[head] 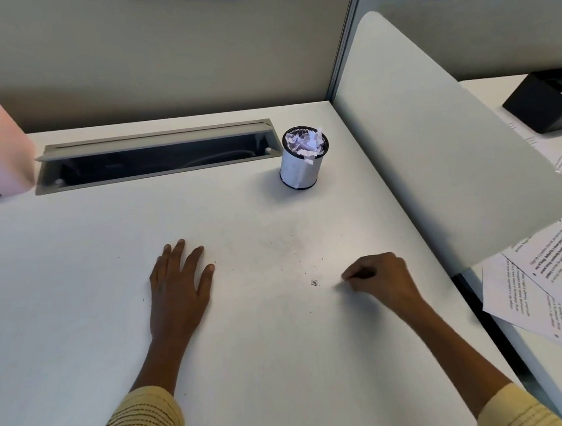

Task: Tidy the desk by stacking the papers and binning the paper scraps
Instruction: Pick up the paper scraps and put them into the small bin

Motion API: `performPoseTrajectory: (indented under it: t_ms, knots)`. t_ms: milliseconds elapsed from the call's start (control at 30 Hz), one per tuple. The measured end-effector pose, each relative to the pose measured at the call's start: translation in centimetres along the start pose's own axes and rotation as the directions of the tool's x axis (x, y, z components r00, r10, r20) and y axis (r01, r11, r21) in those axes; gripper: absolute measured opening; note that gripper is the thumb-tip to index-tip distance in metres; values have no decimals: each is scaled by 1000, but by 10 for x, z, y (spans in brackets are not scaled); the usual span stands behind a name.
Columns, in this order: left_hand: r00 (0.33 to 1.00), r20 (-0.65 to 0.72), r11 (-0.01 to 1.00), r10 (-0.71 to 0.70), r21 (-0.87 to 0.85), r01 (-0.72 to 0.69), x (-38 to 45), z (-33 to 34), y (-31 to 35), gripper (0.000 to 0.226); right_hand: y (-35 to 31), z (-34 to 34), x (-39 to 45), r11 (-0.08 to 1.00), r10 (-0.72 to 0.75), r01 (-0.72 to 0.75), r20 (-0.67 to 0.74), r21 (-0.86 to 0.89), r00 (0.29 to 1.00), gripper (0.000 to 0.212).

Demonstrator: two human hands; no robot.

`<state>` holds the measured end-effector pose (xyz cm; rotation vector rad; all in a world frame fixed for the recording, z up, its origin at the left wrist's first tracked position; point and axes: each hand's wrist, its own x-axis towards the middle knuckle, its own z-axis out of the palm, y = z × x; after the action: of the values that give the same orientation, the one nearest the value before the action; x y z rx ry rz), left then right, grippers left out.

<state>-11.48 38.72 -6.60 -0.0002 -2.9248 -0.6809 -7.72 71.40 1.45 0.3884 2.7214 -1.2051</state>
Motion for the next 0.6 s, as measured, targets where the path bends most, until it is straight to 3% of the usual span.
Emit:
performPoseTrajectory:
  t_ms: [133,300,500,600]
  knots:
    - [1000,-6,1000,4,1,-4,0,-1,0,55,12,-15,-17,989,148,-148,-6,-7,989,23]
    - [1000,-11,1000,11,5,-11,0,0,0,55,10,11,-28,985,158,-163,-89,-62,984,14]
    - [1000,2,1000,-1,9,1,-1,-1,0,56,-26,53,-8,999,-5,1,-93,-36,996,14]
    - [1000,6,1000,-4,14,4,-1,-2,1,55,-42,60,4,953,-99,105,36,-286,994,22]
